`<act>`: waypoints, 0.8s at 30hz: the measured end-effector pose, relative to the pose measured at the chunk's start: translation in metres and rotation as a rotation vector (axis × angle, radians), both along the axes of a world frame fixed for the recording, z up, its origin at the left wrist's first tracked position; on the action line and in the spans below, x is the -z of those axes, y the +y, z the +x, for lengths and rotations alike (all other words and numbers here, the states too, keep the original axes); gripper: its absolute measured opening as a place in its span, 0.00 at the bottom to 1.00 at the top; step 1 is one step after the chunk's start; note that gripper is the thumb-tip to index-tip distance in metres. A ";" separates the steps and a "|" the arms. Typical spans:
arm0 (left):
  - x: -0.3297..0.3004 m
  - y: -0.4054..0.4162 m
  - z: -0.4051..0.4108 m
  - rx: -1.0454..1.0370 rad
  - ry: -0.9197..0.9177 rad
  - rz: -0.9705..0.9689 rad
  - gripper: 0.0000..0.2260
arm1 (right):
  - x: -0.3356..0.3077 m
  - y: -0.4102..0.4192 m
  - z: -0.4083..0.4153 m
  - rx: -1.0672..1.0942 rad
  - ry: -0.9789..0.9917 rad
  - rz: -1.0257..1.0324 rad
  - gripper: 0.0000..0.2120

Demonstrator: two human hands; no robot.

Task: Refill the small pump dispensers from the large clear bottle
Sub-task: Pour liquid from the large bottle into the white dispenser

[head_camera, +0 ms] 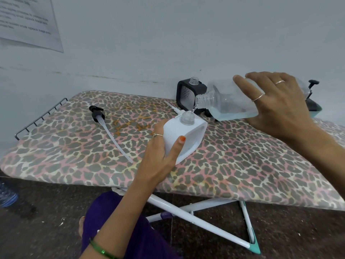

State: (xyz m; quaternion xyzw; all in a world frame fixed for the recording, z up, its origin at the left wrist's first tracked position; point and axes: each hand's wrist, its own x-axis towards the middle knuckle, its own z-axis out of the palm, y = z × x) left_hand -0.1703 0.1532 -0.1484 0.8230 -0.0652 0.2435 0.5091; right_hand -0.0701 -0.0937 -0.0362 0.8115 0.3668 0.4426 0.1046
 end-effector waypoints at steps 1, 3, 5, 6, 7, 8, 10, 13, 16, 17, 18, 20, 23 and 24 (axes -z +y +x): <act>0.000 0.000 0.000 0.002 0.001 -0.004 0.23 | 0.000 0.000 0.000 0.000 0.003 -0.001 0.37; -0.001 0.000 0.000 0.001 -0.001 -0.006 0.22 | 0.000 0.000 -0.001 0.000 0.007 -0.001 0.37; -0.001 0.000 -0.001 0.006 0.003 -0.010 0.22 | 0.000 0.001 -0.001 -0.002 0.009 -0.001 0.36; -0.001 0.000 -0.001 0.007 0.005 -0.010 0.22 | 0.000 0.001 -0.001 -0.002 0.010 -0.001 0.36; -0.001 0.000 -0.001 0.007 0.006 -0.011 0.22 | 0.000 0.001 -0.002 -0.003 0.010 -0.001 0.36; -0.001 0.000 -0.001 0.007 0.006 -0.013 0.22 | 0.000 0.001 -0.002 -0.003 0.010 0.000 0.36; -0.002 0.000 -0.001 0.009 0.005 -0.022 0.22 | 0.000 0.001 -0.002 -0.001 0.014 0.000 0.36; -0.003 0.000 -0.002 0.010 0.012 -0.035 0.22 | 0.000 0.001 -0.002 0.002 0.020 0.000 0.36; -0.003 0.000 -0.003 0.011 0.022 -0.040 0.22 | 0.000 0.001 -0.002 0.004 0.018 -0.003 0.36; -0.004 0.000 -0.003 0.011 0.024 -0.039 0.22 | -0.001 0.001 -0.002 0.006 0.018 -0.002 0.36; -0.004 0.000 -0.002 0.011 0.023 -0.037 0.22 | -0.001 0.001 -0.002 0.009 0.018 -0.002 0.36; -0.003 0.000 -0.001 0.004 0.008 -0.017 0.22 | -0.002 0.002 -0.002 0.012 0.020 -0.004 0.37; -0.002 0.000 -0.001 -0.003 -0.007 0.002 0.21 | -0.002 0.002 -0.003 0.009 0.020 -0.007 0.37; -0.002 0.000 -0.001 -0.002 -0.010 0.001 0.21 | -0.002 0.002 -0.003 0.011 0.021 -0.008 0.37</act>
